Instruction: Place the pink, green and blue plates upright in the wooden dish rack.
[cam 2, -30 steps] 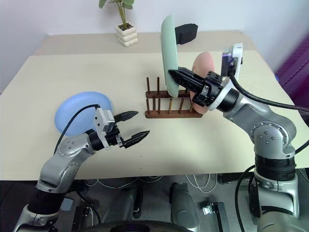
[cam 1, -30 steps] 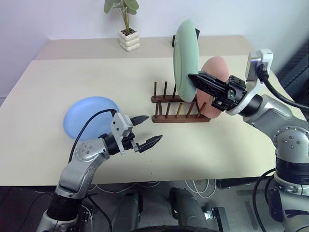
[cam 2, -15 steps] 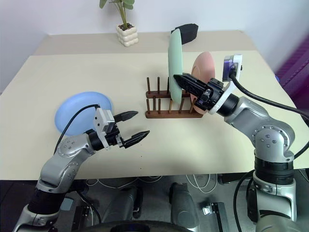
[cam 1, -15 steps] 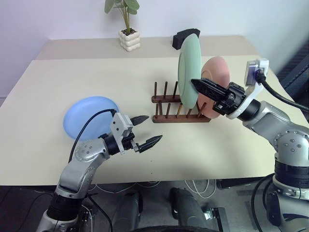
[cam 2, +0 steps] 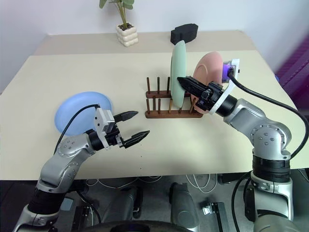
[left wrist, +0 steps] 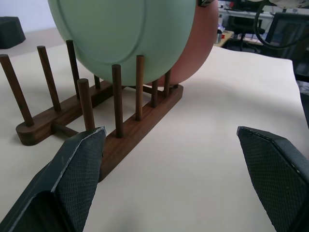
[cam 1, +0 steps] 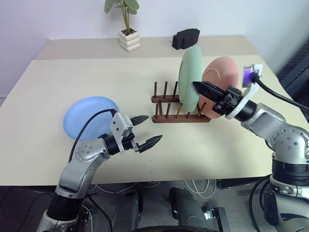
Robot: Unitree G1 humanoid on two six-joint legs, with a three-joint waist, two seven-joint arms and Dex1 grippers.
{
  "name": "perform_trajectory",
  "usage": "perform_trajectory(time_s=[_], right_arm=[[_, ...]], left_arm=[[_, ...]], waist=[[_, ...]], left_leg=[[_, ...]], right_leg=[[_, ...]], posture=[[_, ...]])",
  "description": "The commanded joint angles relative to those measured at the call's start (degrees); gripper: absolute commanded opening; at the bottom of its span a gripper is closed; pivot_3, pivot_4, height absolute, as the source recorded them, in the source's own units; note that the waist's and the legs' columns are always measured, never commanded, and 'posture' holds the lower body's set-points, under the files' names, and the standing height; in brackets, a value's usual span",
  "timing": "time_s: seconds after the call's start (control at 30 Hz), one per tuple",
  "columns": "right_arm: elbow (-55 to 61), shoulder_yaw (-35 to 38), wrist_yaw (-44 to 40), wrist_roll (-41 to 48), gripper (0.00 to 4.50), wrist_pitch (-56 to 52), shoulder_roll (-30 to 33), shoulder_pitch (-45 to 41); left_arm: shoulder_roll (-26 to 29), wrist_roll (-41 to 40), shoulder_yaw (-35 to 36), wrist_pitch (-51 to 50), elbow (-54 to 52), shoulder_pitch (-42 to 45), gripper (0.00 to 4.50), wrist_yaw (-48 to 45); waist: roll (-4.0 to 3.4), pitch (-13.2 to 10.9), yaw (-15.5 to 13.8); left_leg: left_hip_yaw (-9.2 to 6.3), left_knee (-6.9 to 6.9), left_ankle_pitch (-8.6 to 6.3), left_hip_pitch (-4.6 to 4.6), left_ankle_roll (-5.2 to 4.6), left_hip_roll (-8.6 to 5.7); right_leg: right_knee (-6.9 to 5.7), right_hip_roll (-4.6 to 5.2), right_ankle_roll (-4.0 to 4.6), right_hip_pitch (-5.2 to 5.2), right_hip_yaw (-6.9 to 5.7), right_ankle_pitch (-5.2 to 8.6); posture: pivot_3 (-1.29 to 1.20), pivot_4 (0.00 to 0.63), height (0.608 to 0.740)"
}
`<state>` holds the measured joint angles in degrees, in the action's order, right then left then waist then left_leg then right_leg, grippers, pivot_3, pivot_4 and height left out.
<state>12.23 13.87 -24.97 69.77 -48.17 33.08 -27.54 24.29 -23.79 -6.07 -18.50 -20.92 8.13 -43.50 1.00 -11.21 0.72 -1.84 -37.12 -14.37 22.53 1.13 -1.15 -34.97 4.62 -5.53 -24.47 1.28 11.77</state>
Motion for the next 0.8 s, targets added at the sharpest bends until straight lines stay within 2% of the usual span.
perform_trajectory(time_s=[0.03, 0.1, 0.2, 0.43, 0.8], right_arm=[[1.43, 1.18, 1.39, 0.76, 0.05, -0.32, -0.80, -2.02], [1.51, 1.20, 2.07, 0.88, 0.05, -0.59, -1.22, -2.37], [1.86, 1.08, 2.97, 0.94, 0.89, -0.75, -1.82, -2.67], [3.62, 1.18, 3.11, -1.20, 4.22, 0.17, -1.87, -2.39], [6.82, 2.16, -2.42, -4.72, 4.22, 1.58, 2.85, -3.28]], left_arm=[[-0.11, -0.23, 0.11, 0.66, -1.66, 0.63, 4.50, 0.05], [-0.10, -0.21, 0.13, 0.67, -1.67, 0.60, 4.50, 0.09], [-0.12, -0.20, 0.13, 0.67, -1.64, 0.62, 4.50, 0.13], [-0.05, -0.18, 0.17, 0.76, -1.71, 0.39, 4.50, 0.13], [0.38, 0.10, 0.96, 0.90, -1.86, 0.06, 4.50, 0.58]], waist=[[0.00, 0.00, -0.01], [0.00, 0.00, 0.00], [0.00, 0.00, 0.00], [0.00, 0.00, 0.00], [0.00, 0.00, -0.01]], left_leg=[[0.00, 0.01, 0.00, 0.00, 0.00, 0.00], [0.00, 0.01, 0.00, 0.01, 0.00, 0.00], [0.00, 0.01, 0.00, 0.02, 0.00, 0.00], [-0.01, 0.01, 0.00, 0.03, 0.00, 0.00], [-0.01, 0.01, -0.01, 0.07, -0.01, 0.01]], right_leg=[[0.00, 0.00, 0.00, 0.00, 0.00, 0.00], [0.00, 0.00, 0.00, 0.00, 0.00, 0.00], [0.01, 0.00, 0.00, -0.01, 0.00, 0.00], [0.02, 0.00, 0.00, -0.02, -0.01, 0.00], [0.04, 0.00, -0.02, -0.05, -0.01, 0.02]], posture=[[0.00, 0.150, 0.734], [0.00, 0.150, 0.734], [0.00, 0.150, 0.734], [0.00, 0.150, 0.734], [0.00, 0.150, 0.734]])
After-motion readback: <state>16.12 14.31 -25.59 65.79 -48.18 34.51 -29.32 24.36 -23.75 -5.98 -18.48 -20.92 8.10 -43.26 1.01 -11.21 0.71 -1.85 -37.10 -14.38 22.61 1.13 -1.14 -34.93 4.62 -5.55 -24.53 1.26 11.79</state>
